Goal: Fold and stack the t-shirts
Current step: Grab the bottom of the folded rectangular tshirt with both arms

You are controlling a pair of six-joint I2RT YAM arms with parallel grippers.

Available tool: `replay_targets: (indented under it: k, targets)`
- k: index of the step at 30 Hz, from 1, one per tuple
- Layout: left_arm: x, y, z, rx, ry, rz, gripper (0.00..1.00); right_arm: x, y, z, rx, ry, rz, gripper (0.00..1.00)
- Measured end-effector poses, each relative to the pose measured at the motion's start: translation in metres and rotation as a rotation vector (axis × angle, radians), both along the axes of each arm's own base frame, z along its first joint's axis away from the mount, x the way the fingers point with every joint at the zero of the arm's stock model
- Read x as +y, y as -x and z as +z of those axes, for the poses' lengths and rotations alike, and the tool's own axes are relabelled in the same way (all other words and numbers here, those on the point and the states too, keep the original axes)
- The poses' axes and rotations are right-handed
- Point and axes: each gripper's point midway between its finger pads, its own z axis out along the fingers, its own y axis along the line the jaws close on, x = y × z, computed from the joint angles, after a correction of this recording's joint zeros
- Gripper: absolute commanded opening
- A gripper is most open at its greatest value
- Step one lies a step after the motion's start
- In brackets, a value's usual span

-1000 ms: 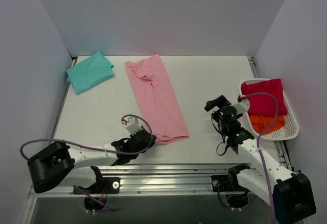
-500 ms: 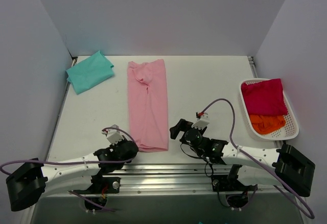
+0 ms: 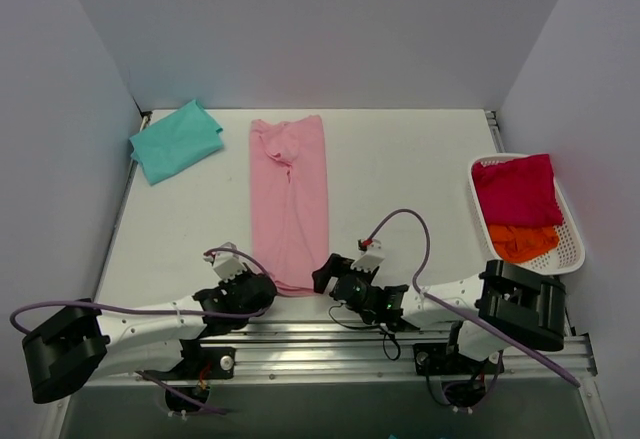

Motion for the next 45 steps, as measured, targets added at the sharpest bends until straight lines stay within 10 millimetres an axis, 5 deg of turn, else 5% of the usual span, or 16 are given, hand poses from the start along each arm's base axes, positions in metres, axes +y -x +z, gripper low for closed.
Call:
replay_targets:
  k: [9,19,27,45]
  targets:
    - [0.006,0.004,0.001,-0.003,0.010,-0.003,0.07,0.012,0.001,-0.003,0.005,-0.020,0.005,0.55]
    - [0.007,0.004,0.000,-0.005,0.010,-0.002,0.07,0.031,-0.003,-0.007,0.007,-0.027,0.015,0.44]
    - [0.006,0.003,0.000,-0.009,0.012,0.000,0.06,0.030,0.000,-0.017,0.033,-0.006,0.020,0.00]
    - [0.012,0.008,0.001,-0.004,0.018,-0.005,0.02,-0.001,0.006,-0.020,0.057,0.031,-0.042,0.00]
